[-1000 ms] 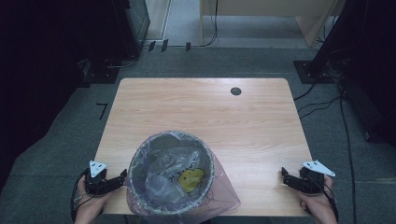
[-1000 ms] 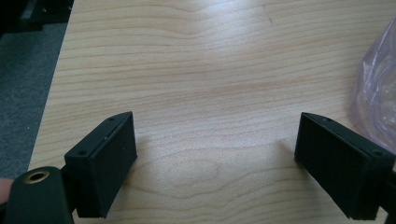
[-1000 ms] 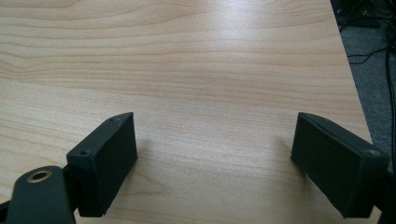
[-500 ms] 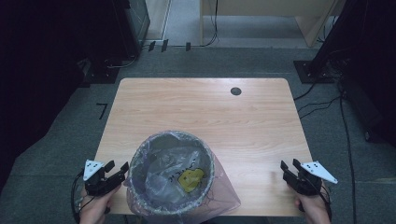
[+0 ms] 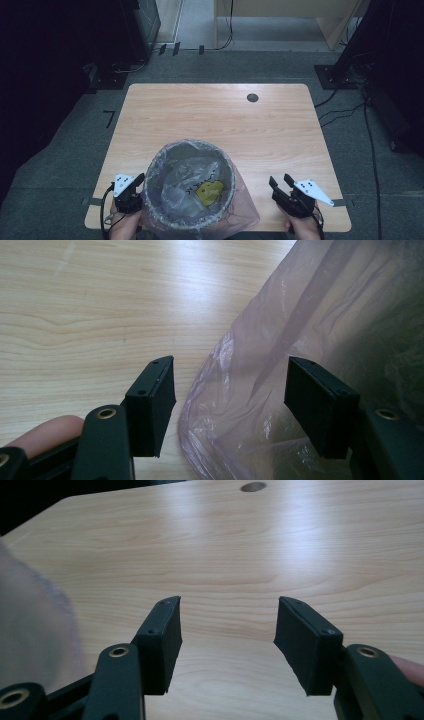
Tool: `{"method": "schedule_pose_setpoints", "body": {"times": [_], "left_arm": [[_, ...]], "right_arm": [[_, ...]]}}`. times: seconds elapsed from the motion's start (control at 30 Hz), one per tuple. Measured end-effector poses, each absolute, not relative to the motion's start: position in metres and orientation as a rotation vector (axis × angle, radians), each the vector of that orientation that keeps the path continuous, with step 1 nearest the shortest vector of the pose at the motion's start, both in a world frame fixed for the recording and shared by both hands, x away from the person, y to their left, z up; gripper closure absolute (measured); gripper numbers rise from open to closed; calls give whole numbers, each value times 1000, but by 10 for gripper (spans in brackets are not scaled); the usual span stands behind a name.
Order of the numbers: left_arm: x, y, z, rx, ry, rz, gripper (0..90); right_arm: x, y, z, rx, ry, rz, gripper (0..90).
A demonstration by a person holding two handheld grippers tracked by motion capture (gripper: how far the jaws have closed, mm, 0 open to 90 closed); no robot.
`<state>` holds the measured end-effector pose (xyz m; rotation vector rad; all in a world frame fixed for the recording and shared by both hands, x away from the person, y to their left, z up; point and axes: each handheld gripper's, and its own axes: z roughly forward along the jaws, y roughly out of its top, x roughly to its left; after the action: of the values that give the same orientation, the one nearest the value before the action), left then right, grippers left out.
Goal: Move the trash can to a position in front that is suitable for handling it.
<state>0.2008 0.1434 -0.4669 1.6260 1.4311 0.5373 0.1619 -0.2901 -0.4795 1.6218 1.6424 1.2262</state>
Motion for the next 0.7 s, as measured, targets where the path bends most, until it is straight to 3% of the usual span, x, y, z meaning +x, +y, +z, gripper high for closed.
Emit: {"method": "schedule_pose_setpoints", "body": {"times": [0.5, 0.6, 0.7], "left_arm": [[205, 104, -469, 1654, 1378, 505, 343], [209, 97, -469, 1648, 1384, 514, 383], [212, 94, -469, 1649, 1381, 510, 383]], "right_arm": [[158, -230, -472, 1589, 1589, 1241, 395], [161, -226, -475, 1629, 1541, 1266, 458], [164, -229, -477, 1638, 1528, 1275, 445]]}}
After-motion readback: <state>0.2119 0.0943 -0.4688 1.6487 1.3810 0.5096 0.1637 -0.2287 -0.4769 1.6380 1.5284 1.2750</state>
